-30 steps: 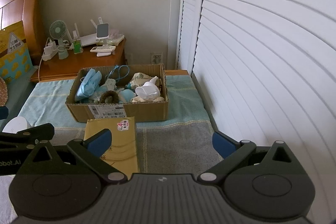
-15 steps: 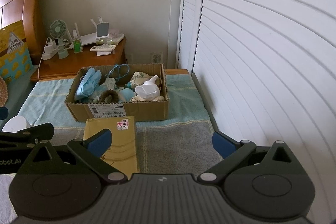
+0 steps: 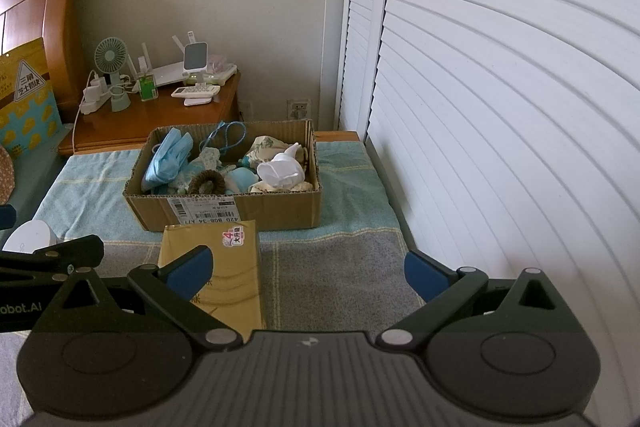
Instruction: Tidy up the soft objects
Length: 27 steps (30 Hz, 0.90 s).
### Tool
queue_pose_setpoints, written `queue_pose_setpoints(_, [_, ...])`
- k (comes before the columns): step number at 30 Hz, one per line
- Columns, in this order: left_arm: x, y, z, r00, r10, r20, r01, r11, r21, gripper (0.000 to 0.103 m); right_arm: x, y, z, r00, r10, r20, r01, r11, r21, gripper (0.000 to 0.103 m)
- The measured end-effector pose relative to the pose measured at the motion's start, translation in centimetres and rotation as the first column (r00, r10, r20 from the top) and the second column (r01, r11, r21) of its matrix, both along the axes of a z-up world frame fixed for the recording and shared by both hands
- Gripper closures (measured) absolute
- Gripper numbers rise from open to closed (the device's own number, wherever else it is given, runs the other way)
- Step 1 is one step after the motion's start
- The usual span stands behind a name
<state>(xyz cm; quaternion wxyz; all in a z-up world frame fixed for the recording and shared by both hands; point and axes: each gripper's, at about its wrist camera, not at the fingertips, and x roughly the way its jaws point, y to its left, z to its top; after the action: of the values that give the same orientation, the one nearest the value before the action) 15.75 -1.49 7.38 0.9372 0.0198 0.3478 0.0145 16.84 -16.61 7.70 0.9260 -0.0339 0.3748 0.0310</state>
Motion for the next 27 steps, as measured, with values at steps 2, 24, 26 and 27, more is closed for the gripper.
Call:
queue_pose_setpoints(2, [0.0,-0.03,-0.01,1.0,0.0,0.0,0.0,1.0,-0.002,0.001,0.01,-0.01,-0.03,1.0,0.0,0.001,0.0,1.0,0.0,0.0])
queue_pose_setpoints(24, [-0.09,-0.08,0.05,1.0,0.003,0.002,-0.003,1.0,0.0,0.001,-0.13,-0.04,0.05,1.0,-0.001,0.004,0.001,1.0,0.004,0.0])
queue_pose_setpoints(26, [-0.11,-0.09,0.07,1.0,0.005,0.001,-0.005,1.0,-0.001,0.001,-0.14,-0.05,0.08,1.0,0.0,0.003,0.0,1.0,0.003,0.0])
queue_pose_setpoints(27, [-0.14,-0.1,0.09,1.0,0.005,0.001,-0.005,1.0,-0.002,0.001,-0.16,-0.04,0.09,1.0,0.0,0.004,0.0,1.0,0.002,0.0])
